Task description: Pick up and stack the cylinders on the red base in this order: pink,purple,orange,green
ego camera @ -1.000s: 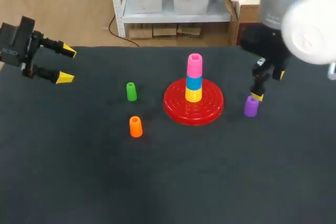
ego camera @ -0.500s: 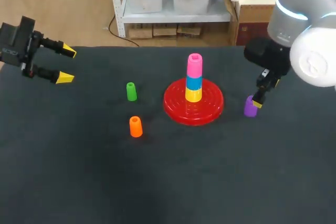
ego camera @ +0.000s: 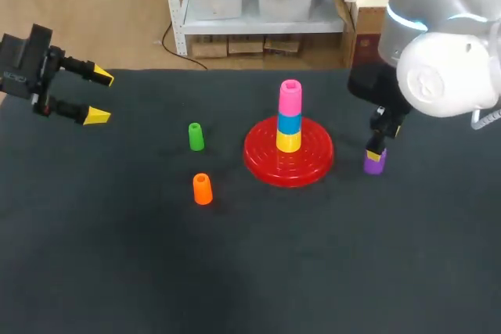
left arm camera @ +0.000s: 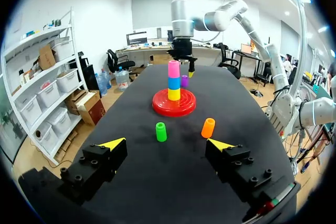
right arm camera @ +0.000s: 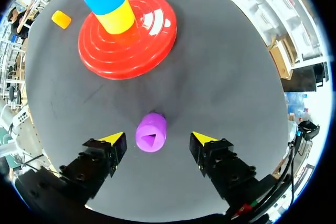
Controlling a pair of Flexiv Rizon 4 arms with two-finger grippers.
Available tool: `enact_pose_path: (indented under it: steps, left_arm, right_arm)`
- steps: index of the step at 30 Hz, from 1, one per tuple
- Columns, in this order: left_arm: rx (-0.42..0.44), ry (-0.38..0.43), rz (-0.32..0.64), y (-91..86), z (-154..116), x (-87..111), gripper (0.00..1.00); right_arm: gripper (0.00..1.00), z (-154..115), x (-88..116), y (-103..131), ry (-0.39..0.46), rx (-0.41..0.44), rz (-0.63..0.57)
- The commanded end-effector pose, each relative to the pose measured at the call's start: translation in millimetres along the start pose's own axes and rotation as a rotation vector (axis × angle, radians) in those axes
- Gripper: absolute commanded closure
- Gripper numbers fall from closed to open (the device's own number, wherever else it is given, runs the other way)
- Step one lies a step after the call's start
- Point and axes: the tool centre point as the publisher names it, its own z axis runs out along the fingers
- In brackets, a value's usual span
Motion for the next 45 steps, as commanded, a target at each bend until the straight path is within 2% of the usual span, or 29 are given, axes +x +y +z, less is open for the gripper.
enact_pose_path:
  steps: [1,3,4,15,16,17,22,27,30,32,36,40,45]
  left_arm:
    - [-0.002,-0.002,0.002,-0.7,0,0.7,0.00]
    - [-0.002,-0.002,0.002,-0.7,0,0.7,0.00]
    - [-0.002,-0.002,0.002,-0.7,0,0.7,0.00]
    - [-0.002,-0.002,0.002,-0.7,0,0.7,0.00]
    - [-0.002,-0.002,0.002,-0.7,0,0.7,0.00]
    - [-0.002,-0.002,0.002,-0.7,0,0.7,0.00]
    - [-0.002,-0.002,0.002,-0.7,0,0.7,0.00]
    - [-0.002,-0.002,0.002,-0.7,0,0.7,0.00]
    - [-0.002,-0.002,0.002,-0.7,0,0.7,0.00]
    - [-0.002,-0.002,0.002,-0.7,0,0.7,0.00]
    - [-0.002,-0.002,0.002,-0.7,0,0.7,0.00]
    - [-0.002,-0.002,0.002,-0.7,0,0.7,0.00]
    - [-0.002,-0.002,0.002,-0.7,0,0.7,0.00]
  right_arm:
    - [0.36,0,-3,-4,-0.001,-0.005,0.002]
    - [0.51,0,-3,-4,-0.001,-0.006,0.002]
    - [0.53,0,-2,-4,-0.001,-0.007,0.002]
    - [0.58,1,2,1,0.003,-0.012,0.001]
    - [0.72,1,2,2,0.002,-0.013,0.000]
    - [1.00,1,2,3,0.001,-0.014,-0.001]
    - [1.00,-18,10,6,-0.034,-0.010,0.001]
    - [1.00,-77,8,6,-0.078,0.068,-0.044]
    - [1.00,-112,-10,4,-0.084,0.118,-0.118]
    - [1.00,-136,-29,3,-0.081,0.169,-0.169]
    - [1.00,-168,-70,8,-0.070,0.203,-0.280]
    - [1.00,-174,-106,20,-0.032,0.188,-0.370]
    - [1.00,-170,-137,27,0.008,0.151,-0.434]
